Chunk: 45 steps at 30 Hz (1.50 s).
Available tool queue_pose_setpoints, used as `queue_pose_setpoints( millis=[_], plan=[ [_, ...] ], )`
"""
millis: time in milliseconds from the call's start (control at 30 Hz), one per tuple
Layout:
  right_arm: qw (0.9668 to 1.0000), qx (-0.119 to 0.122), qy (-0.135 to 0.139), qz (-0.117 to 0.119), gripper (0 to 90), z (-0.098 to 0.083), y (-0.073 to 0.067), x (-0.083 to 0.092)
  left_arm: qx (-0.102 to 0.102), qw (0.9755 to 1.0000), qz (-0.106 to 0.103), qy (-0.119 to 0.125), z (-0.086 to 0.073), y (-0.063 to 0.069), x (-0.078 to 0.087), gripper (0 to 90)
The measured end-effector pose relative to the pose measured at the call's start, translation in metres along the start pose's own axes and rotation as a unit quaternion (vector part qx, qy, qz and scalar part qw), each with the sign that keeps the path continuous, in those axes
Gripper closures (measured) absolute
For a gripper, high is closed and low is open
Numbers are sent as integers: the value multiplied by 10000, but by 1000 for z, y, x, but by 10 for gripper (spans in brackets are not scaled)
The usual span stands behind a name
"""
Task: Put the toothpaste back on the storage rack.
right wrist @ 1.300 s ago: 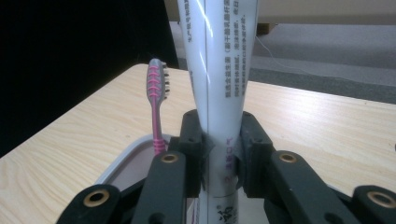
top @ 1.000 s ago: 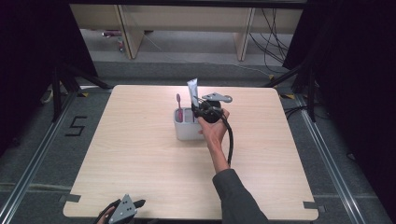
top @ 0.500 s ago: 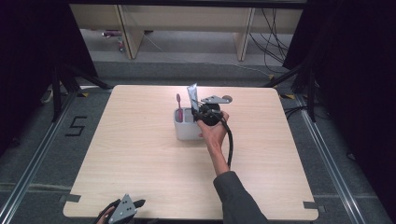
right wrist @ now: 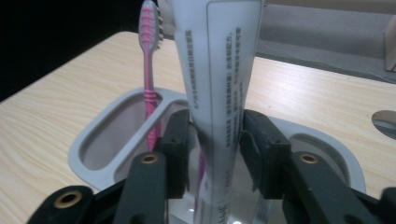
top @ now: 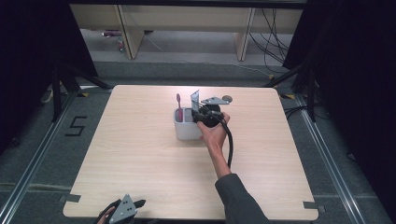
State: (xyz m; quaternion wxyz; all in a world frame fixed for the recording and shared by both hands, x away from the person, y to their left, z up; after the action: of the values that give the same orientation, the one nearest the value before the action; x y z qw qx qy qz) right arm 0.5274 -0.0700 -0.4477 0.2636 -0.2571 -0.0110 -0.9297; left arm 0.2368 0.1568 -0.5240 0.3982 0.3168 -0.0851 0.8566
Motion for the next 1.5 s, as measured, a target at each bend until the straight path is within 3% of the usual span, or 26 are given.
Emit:
queue_pose_setpoints(
  millis=[200,267,300,600,667,700,733,800,867,900,933,1000,1100,1300,1500],
  plan=[
    [9999,89,-48,24,599,1,1,5,-83,9999,15,-93,0,-1,1,244],
    [10000,-22,-9,10,575,1,0,8,-83,9999,8,-72,0,-1,1,244],
    [10000,-11,0,15,559,2,0,9,-9,10000,14,7,0,0,0,243],
    [9999,-79,78,123,514,7,5,29,-12,10000,16,-3,0,0,0,243],
    [9998,-41,125,130,505,8,8,34,12,10000,26,-54,0,0,1,243],
    [9998,-97,127,150,497,8,8,37,-76,9999,49,-145,-1,-2,1,244],
    [9998,-83,83,176,488,9,9,39,15,10000,4,-47,0,0,0,243],
    [9998,71,70,157,486,9,11,45,-26,10000,-22,-90,0,-1,1,244],
    [9997,72,44,226,470,10,11,53,5,10000,34,-41,0,0,1,243],
    [9997,103,20,213,464,10,12,56,-133,9998,78,-144,-1,-3,2,244],
    [9997,119,2,236,464,10,12,59,-145,9998,73,-149,-1,-4,1,244],
    [9995,181,-18,255,460,10,13,68,-100,9998,-6,-180,-1,-3,2,243],
    [9994,166,29,287,458,9,13,76,-137,9998,80,-151,-1,-3,2,243],
    [9990,303,-45,317,449,3,17,91,-150,9996,47,-227,-1,-4,2,243],
    [9988,427,-95,220,430,-3,24,107,13,10000,65,-53,0,-2,0,243]
  ],
)
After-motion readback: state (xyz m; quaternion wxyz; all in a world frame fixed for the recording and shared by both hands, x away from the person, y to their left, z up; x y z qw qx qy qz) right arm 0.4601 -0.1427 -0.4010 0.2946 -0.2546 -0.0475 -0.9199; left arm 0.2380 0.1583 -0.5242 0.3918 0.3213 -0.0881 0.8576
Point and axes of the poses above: each handheld gripper's, and its own axes: x roughly backward along the jaws, z roughly out of its top, y roughly to its right, the point moved 4 cm from there along -x, roughly forward along the jaws
